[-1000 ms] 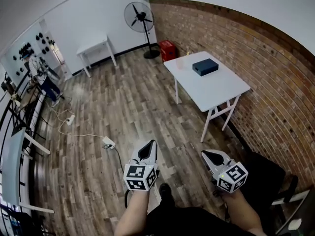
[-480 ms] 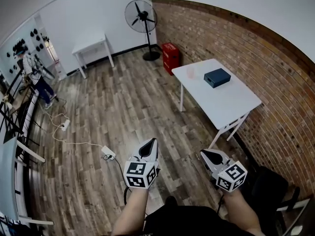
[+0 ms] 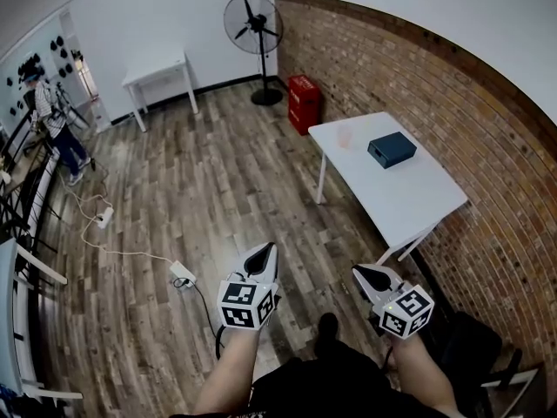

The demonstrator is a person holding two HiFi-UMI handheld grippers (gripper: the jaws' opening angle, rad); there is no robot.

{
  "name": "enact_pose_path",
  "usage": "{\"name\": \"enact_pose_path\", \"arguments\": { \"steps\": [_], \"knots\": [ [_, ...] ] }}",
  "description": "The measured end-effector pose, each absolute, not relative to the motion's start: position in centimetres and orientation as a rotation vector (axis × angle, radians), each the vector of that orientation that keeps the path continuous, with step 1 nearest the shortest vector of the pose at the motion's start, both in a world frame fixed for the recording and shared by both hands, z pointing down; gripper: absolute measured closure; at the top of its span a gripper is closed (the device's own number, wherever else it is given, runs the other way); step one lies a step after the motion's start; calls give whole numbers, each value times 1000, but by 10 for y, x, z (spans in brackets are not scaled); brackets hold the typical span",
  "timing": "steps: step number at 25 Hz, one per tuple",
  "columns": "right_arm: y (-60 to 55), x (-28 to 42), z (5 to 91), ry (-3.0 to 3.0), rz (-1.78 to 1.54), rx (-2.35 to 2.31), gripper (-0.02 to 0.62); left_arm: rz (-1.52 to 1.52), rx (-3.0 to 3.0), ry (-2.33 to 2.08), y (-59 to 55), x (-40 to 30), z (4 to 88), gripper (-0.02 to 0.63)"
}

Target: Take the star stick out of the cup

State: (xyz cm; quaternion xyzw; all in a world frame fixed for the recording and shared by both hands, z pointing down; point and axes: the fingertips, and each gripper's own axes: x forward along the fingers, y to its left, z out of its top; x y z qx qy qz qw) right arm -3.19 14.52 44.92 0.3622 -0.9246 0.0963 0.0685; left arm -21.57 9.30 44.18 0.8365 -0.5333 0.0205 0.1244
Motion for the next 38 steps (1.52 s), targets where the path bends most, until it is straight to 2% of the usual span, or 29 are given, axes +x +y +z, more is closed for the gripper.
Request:
{"name": "enact_pose_path", "arguments": {
  "steps": [10, 24, 38],
  "knots": [
    [28, -9, 488, -2788, 407, 1057, 594, 163, 2422, -1544, -20, -189, 468, 598],
    [-176, 66, 493, -2817, 505, 1041, 594, 279, 2444, -1508, -211, -95, 462, 598],
    [-290, 69, 499, -2735, 495, 1104, 594, 195, 2449, -1415, -339, -89, 483, 598]
  ]
}}
